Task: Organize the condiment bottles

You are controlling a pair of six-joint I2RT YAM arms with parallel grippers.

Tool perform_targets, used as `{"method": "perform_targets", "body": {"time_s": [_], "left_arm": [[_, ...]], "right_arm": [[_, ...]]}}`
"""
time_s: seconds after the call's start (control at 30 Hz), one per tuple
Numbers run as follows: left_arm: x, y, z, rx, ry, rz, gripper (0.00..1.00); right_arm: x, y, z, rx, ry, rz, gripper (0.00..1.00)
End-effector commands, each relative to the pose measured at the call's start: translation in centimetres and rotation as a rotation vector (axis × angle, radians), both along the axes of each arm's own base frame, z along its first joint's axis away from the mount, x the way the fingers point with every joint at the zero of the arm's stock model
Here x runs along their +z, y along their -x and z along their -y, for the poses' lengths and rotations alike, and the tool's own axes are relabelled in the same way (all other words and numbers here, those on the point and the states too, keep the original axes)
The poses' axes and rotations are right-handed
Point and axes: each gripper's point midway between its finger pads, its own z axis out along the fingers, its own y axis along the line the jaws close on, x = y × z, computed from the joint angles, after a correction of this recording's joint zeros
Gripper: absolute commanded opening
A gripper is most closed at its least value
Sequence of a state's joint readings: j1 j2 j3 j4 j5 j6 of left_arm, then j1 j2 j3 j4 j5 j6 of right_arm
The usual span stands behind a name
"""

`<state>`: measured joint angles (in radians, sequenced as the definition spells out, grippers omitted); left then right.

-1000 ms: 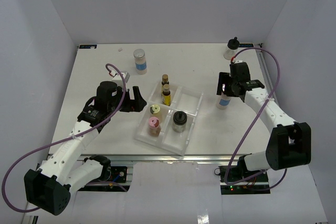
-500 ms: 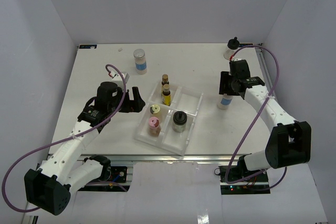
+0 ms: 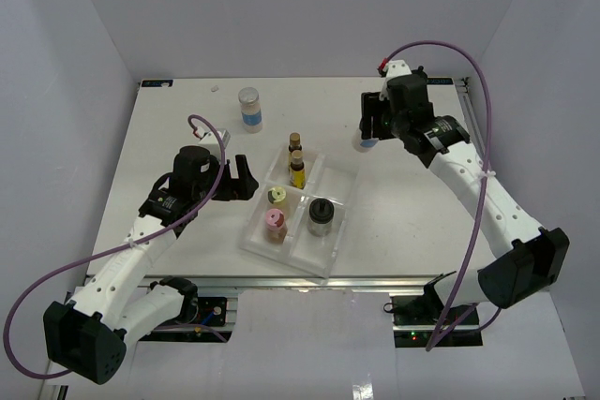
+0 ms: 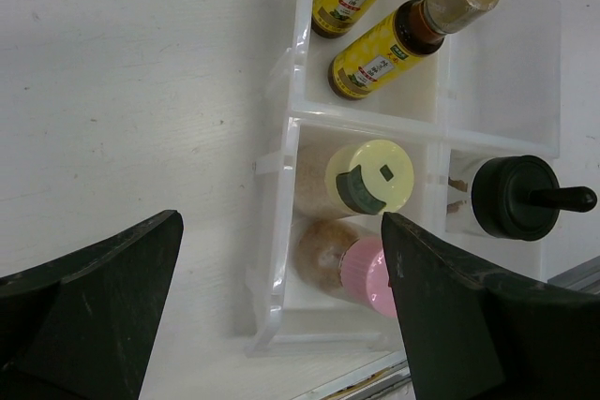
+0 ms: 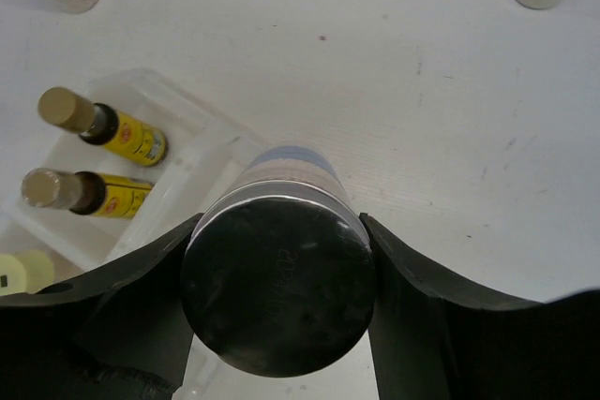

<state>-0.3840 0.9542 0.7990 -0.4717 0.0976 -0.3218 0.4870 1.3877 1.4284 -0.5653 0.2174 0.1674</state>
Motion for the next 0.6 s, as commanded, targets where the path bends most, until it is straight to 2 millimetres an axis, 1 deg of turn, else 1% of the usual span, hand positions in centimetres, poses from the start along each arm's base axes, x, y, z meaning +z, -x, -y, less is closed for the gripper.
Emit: {"method": "perform_targets", "body": {"time_s": [0.0, 0.1, 0.17, 0.27, 0.4, 0.57], "left_arm": [[0.0, 0.0, -0.2, 0.005, -0.017, 0.002, 0.98], [-0.1, 0.0, -0.2, 0.006, -0.019, -0.002, 0.98], [-0.1, 0.0, -0.2, 0.006, -0.02, -0.002, 0.98], [-0.2, 0.0, -0.3, 0.008, -0.022, -0.002, 0.98], [-0.2, 0.0, -0.2, 0.006, -0.022, -0.003, 0.98], [-0.3, -0.1, -0.2, 0.004, -0.024, -0.007, 0.98]], "right_arm": [[0.6, 0.6, -4.6, 0.12, 0.003, 0.077, 0.08], [-1.1, 0.8, -6.4, 0.155, 0.009, 0.052, 0.08], [-1.6, 0.9, -7.1, 0.168, 0.01, 0.044, 0.08], [-3.0, 1.1, -8.0, 0.183, 0.029, 0.021, 0.08], [-4.8, 1.6, -8.4, 0.186, 0.048, -0.009, 0.08], [-7.2, 2.8, -8.6, 0.194, 0.047, -0.053, 0.08]]}}
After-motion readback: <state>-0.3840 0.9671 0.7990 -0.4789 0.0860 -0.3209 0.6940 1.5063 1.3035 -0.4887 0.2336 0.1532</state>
